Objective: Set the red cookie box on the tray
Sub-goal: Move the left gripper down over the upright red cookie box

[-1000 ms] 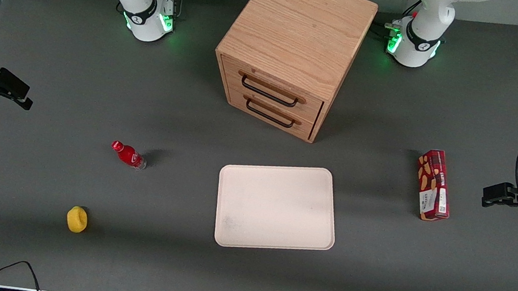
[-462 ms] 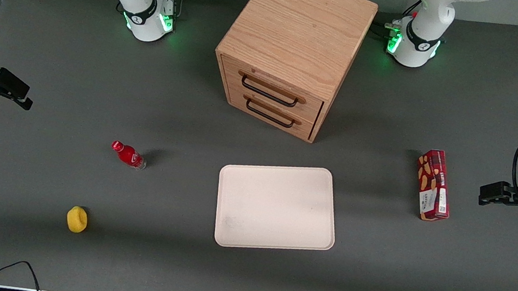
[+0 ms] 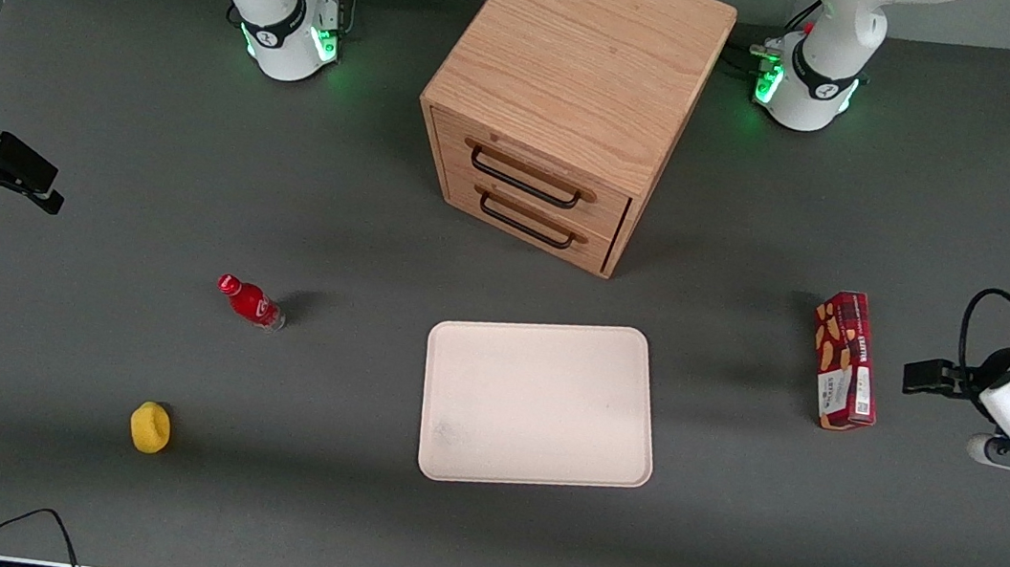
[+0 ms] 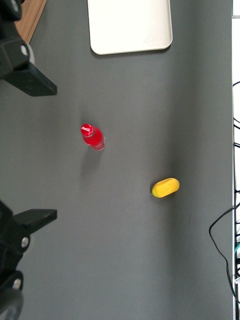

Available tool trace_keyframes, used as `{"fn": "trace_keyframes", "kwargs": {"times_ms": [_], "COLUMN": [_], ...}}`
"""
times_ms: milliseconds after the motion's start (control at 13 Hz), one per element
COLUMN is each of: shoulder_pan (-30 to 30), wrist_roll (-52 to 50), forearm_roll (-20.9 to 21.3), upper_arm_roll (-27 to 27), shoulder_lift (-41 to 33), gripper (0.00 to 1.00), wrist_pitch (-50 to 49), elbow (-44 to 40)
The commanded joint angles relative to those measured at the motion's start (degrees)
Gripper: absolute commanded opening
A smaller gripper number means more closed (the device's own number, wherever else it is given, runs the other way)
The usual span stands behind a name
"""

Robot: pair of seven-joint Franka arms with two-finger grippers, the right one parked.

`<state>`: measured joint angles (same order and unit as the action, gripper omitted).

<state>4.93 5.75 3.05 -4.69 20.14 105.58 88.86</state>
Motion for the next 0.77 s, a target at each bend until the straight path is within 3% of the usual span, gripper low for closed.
{"fn": "trace_keyframes", "kwargs": {"times_ms": [0,77,308,462,538,615,692], "shoulder_pan": [0.08,0.08,0.43,2.44,2.71,2.71,2.71], "wrist_roll": [-2.23,-2.32,-2.32,-1.80,-1.53,-1.53,-1.53], "forearm_roll": [0.20,0.12,1.08,3.27,3.28,3.19,3.28], "upper_arm_roll": [0.20,0.21,0.55,0.64,0.64,0.73,0.65], "shoulder_lift": [-4.76,-4.76,-3.88,-3.01,-2.39,-1.95,-1.77], "gripper": [0.99,0.99,0.85,0.85,0.79,0.57,0.41], "wrist_pitch": [11.97,15.23,27.26,34.13,35.73,36.44,36.36], "elbow": [15.59,18.51,27.47,31.71,32.42,32.86,32.78]}}
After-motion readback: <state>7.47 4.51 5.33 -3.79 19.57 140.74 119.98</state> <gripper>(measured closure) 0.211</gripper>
